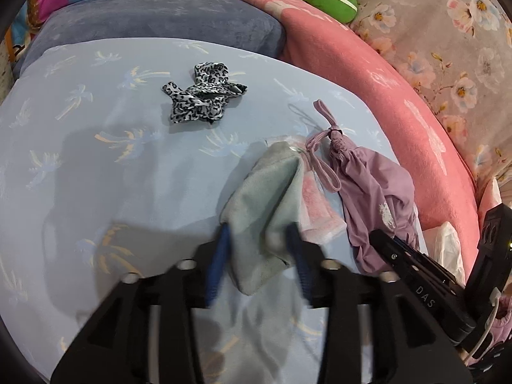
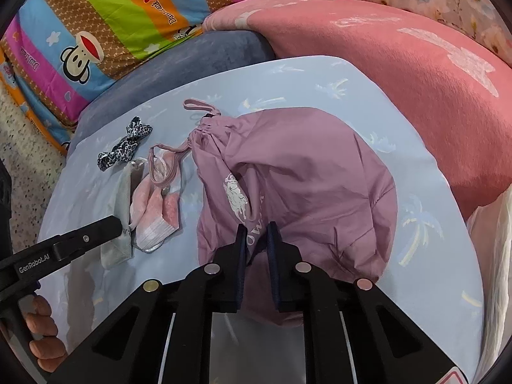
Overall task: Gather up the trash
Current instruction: 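Grasp the grey cloth with the left gripper while the right grasps the purple bag, then carry the grey cloth and purple bag to the white bin and release both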
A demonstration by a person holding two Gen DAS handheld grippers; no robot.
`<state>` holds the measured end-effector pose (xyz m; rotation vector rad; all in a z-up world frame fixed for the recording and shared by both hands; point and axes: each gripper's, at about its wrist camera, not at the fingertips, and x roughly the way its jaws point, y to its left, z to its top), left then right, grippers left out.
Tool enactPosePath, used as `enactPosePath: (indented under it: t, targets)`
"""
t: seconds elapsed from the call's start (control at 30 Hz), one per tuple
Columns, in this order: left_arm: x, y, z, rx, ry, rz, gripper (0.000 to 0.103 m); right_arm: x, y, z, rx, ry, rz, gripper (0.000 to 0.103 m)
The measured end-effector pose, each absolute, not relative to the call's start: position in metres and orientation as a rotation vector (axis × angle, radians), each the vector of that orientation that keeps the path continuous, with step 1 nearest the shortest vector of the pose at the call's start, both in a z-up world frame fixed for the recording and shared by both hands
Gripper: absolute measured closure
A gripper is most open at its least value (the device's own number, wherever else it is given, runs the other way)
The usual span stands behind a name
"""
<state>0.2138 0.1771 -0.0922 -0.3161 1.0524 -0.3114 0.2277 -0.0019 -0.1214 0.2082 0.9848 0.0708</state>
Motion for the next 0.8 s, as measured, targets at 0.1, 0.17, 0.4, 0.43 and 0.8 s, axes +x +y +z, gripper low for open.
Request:
enactPosePath:
  t: [0.1,0.17,0.4,0.43,0.8]
  targets:
    - [0.212,0.169,-0.092,-0.286,1.044,-0.308,0.051,0.224,-0.002,-0.122,0.209,0.987,0.077,0.096]
    - [0.211,0.164,-0.093,-0.255,1.032,-0.295,0.052,0.222,-0.002,-0.121,0.211,0.989,0.082,0.098]
    - [0.211,0.164,-0.086,-0.268,1.039,-0.326,0.095,0.211,-0.002,-0.1,0.215,0.95,0.106,0.101]
    - [0.209,0.163,-0.082,-0.267,1.029,-0.327,0.095,0.21,-0.003,-0.095,0.214,0.938,0.109,0.101]
    - [0.179,0.145,-0.005,-0.213,0.864,-0.371,0.096,0.174,-0.029,0.01,0.244,0.729,0.13,0.101]
